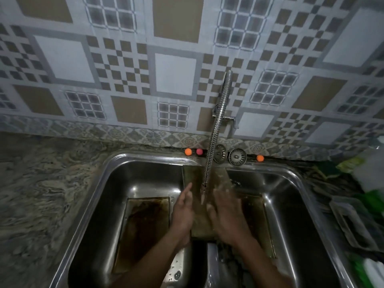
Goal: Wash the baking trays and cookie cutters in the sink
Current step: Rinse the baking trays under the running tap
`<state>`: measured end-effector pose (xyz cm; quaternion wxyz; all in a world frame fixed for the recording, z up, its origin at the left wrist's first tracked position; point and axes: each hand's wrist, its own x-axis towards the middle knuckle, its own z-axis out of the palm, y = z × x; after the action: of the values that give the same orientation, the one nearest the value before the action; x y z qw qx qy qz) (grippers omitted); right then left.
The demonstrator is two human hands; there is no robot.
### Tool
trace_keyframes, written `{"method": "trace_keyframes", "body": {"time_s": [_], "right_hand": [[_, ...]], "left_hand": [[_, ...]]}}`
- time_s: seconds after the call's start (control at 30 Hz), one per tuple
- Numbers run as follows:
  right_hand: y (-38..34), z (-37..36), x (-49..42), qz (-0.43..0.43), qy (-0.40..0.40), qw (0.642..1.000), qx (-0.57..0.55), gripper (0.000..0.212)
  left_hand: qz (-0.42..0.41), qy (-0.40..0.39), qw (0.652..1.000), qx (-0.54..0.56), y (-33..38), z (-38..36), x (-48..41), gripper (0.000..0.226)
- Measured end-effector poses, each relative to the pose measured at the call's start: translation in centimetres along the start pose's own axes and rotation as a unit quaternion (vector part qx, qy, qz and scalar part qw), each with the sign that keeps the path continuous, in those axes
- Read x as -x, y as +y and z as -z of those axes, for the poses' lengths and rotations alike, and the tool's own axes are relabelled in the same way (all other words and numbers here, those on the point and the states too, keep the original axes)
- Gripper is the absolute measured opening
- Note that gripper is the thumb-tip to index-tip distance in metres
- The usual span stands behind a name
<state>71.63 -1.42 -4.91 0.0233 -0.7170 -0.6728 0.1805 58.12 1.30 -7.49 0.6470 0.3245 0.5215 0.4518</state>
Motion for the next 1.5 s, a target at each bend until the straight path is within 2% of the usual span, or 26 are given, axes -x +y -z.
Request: {"method": "trace_keyframes", "body": {"time_s": [0.1,0.17,0.23,0.33,0.4,0.43,0.47,0.53,0.6,0.67,0.73,0.87,0.9,0.93,1.0,1.07,1.17,1.27,1.33,1.43,1.5], "right_hand": [[-3.4,-0.6,1.2,0.138,-0.041,0.989,-0.033,0.055],[-3.3,-0.6,-0.4,0.154,-0.053,0.985,-0.054,0.055],[-1.8,-0.5,-3.3,0.118,-0.047,0.991,-0.047,0.054],[1.4,0.2,-7.4,-0.029,0.014,0.997,-0.076,0.057],[2.7,0.5,-8.8,-0.122,-0.006,0.989,-0.087,0.061],[2.6,0.5,-8.8,-0.129,-0.004,0.99,-0.063,0.061],[2.0,0.5,-8.4,-0.105,0.015,0.994,-0.032,0.06],[-0.3,0.5,-6.8,0.014,0.026,1.0,-0.002,0.057],[-2.6,-0.2,-4.9,0.141,-0.027,0.989,-0.025,0.054],[-3.4,-0.9,-3.3,0.202,-0.04,0.977,-0.05,0.052],[-1.9,-1.2,-3.9,0.195,-0.025,0.979,-0.05,0.052],[0.6,0.5,-7.4,-0.003,0.051,0.999,-0.008,0.064],[0.2,0.9,-7.8,-0.013,0.058,0.998,-0.018,0.061],[-0.7,1.2,-7.7,0.008,0.06,0.997,-0.041,0.06],[-2.9,1.1,-6.3,0.094,0.031,0.992,-0.08,0.07],[-4.5,0.4,-4.1,0.157,0.007,0.987,-0.043,0.073],[-4.4,-0.6,-0.9,0.157,0.005,0.987,-0.032,0.055],[-3.0,-1.2,2.7,0.169,0.021,0.985,-0.008,0.054],[-0.8,-1.3,3.7,0.123,0.022,0.992,-0.011,0.058],[3.1,-0.4,2.7,-0.03,0.01,0.999,-0.034,0.069],[4.2,0.5,1.4,-0.125,-0.005,0.989,-0.076,0.074]], "left_hand": [[0.011,-0.019,1.0,-0.001,0.4,0.6,-0.1,0.033],[0.012,-0.032,0.999,0.002,0.3,0.8,-0.2,0.034],[0.003,-0.048,0.999,-0.004,0.1,0.9,0.0,0.038],[0.006,-0.087,0.996,-0.017,-0.8,0.9,-0.1,0.048],[-0.006,-0.091,0.995,-0.029,-1.4,1.1,-0.3,0.049],[-0.003,-0.09,0.996,-0.03,-1.4,1.1,-0.3,0.049],[-0.003,-0.089,0.996,-0.03,-1.4,1.2,-0.4,0.047],[0.0,-0.078,0.996,-0.031,-1.1,1.1,-0.6,0.041],[-0.012,-0.055,0.998,-0.024,-0.5,1.2,-0.9,0.039],[-0.025,-0.034,0.999,-0.015,-0.1,1.4,-0.9,0.042],[-0.03,-0.038,0.999,-0.021,0.2,1.6,-0.6,0.049],[-0.039,-0.076,0.995,-0.049,0.5,0.8,0.3,0.045],[-0.041,-0.084,0.994,-0.053,0.6,0.5,0.3,0.044],[-0.044,-0.086,0.994,-0.056,0.8,0.2,0.2,0.043],[-0.058,-0.07,0.994,-0.056,1.1,-0.1,-0.5,0.043],[-0.058,-0.03,0.998,-0.026,1.1,0.2,-1.3,0.042],[-0.049,0.006,0.999,0.014,0.9,0.6,-1.5,0.041],[-0.052,0.034,0.998,0.006,0.3,0.5,-1.4,0.05],[-0.055,0.044,0.997,-0.01,-0.3,0.5,-1.5,0.06],[-0.025,0.036,0.999,0.002,-0.3,0.3,-1.5,0.06],[-0.015,0.029,0.999,0.012,0.5,-0.1,-0.9,0.056]]}}
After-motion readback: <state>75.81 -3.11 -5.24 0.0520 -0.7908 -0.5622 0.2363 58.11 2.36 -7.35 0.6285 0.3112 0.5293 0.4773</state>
